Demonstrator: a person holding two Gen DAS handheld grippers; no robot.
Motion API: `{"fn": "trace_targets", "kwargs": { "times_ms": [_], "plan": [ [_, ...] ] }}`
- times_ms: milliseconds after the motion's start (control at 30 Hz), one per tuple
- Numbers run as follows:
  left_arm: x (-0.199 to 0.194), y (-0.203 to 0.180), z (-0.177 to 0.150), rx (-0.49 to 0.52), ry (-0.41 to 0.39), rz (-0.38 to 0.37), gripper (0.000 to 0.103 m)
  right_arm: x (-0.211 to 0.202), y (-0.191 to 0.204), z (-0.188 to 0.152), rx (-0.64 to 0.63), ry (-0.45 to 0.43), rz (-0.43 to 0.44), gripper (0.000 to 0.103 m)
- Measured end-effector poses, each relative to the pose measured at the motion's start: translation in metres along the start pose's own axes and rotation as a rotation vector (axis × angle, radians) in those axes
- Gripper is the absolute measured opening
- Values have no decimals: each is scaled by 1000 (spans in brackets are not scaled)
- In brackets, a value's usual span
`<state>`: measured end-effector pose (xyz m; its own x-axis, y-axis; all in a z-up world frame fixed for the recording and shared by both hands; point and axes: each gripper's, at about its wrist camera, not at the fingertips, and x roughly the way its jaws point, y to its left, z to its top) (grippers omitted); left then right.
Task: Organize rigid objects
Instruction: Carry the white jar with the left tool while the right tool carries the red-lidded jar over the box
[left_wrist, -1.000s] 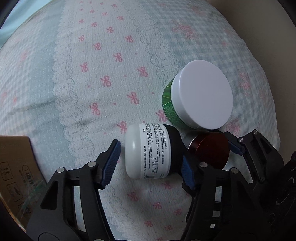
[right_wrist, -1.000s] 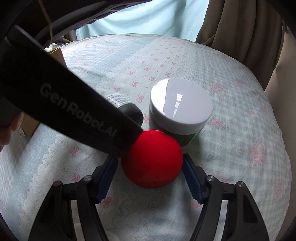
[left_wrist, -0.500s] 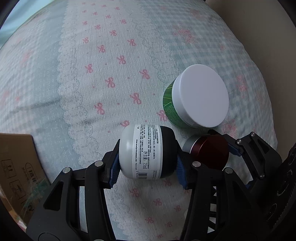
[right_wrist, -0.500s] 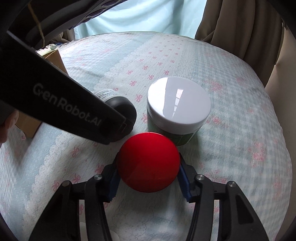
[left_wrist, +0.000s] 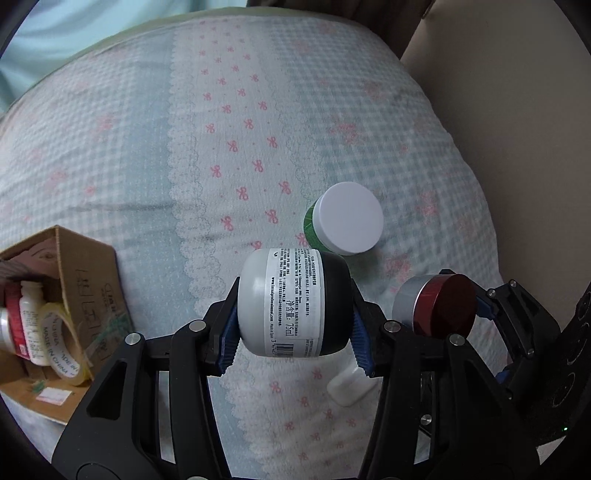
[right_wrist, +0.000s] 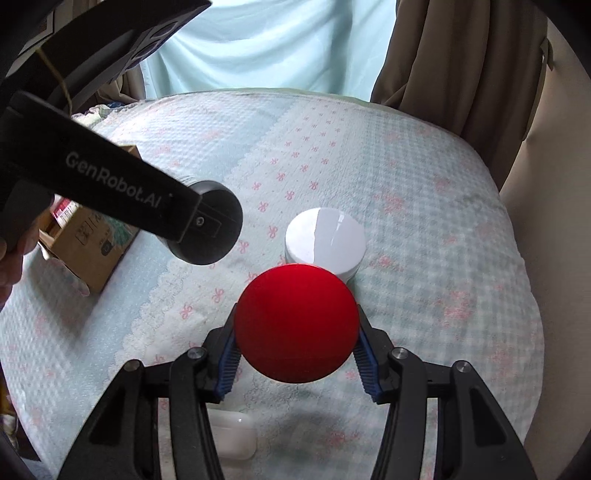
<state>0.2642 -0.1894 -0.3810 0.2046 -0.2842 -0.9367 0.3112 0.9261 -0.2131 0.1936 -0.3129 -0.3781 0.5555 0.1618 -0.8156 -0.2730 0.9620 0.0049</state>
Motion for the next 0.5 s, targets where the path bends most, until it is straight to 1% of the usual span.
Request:
{"fn": "trace_targets", "kwargs": {
  "times_ms": [167,300,500],
  "plan": [
    [-73,-2,-4,-28,-71,-3,46,-67,4,30,30,-27,-7,50],
    [-129,7,-13,-93,-119,-25,46,-105,13,63,19,-13,-9,50],
    [-204,23,-31,-125,-201,36,46,-154,32,101,43,-44,51,50]
  ]
}}
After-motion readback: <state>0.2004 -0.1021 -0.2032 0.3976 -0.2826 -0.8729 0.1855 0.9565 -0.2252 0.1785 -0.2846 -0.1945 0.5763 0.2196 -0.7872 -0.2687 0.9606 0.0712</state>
